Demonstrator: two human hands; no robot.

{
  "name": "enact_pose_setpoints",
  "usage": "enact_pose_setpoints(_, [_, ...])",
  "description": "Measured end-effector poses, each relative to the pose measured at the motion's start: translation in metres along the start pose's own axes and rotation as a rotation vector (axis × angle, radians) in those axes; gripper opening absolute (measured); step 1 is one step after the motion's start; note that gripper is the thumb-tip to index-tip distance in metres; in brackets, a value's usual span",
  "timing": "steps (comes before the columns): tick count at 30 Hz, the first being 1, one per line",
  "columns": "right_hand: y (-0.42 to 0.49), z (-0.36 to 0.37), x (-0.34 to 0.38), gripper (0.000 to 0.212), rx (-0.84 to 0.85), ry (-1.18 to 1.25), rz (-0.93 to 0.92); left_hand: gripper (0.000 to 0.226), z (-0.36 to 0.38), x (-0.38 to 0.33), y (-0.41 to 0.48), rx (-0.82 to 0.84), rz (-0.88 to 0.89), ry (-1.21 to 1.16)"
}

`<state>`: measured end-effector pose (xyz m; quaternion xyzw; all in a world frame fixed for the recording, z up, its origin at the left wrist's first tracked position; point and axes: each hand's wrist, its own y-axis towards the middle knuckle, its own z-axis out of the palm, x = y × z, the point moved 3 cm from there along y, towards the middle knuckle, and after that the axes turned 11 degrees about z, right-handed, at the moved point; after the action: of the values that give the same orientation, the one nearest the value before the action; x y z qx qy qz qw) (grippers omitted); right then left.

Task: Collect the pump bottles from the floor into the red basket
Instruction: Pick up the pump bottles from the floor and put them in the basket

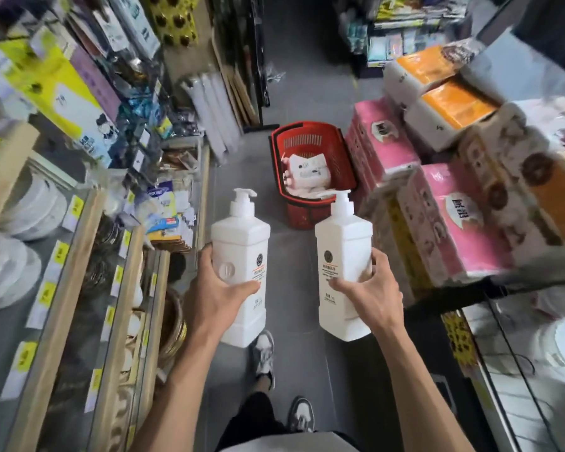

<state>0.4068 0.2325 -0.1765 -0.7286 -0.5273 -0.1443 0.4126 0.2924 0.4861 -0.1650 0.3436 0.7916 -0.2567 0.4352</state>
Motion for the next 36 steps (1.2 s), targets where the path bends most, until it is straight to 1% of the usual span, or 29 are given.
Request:
enact_pose_setpoints(7, [0.076, 0.026, 0.077, 0.087, -0.038, -0.031, 0.067, 0.094, 0.008, -0.005, 0.127, 0.064, -0.027, 0.017])
enact_pose_setpoints(11, [0.119, 0.044, 0.131, 0.083, -0.032, 0.014, 0.103, 0.098, 0.010, -0.022, 0.206, 0.093, -0.029, 0.058])
enact_pose_setpoints(18, [0.201, 0.069, 0.202, 0.091, -0.002, 0.125, 0.154, 0.097, 0.029, -0.054, 0.323, 0.133, 0.006, 0.103])
enact_pose_setpoints(21, [0.241, 0.073, 0.219, 0.092, 0.005, 0.165, 0.178, 0.095, 0.049, -0.068, 0.368, 0.162, 0.029, 0.123])
enact_pose_setpoints(24, [0.287, 0.070, 0.230, 0.088, 0.000, 0.188, 0.196, 0.093, 0.074, -0.085, 0.410, 0.195, 0.045, 0.139])
enact_pose_setpoints(27, [0.332, 0.062, 0.243, 0.091, -0.008, 0.200, 0.221, 0.092, 0.101, -0.107, 0.448, 0.228, 0.064, 0.156])
enact_pose_setpoints(31, [0.383, 0.050, 0.260, 0.087, -0.019, 0.228, 0.234, 0.093, 0.136, -0.136, 0.494, 0.269, 0.076, 0.204])
enact_pose_setpoints(36, [0.433, 0.034, 0.271, 0.089, -0.056, 0.300, 0.284, 0.092, 0.181, -0.167, 0.550, 0.334, 0.117, 0.272])
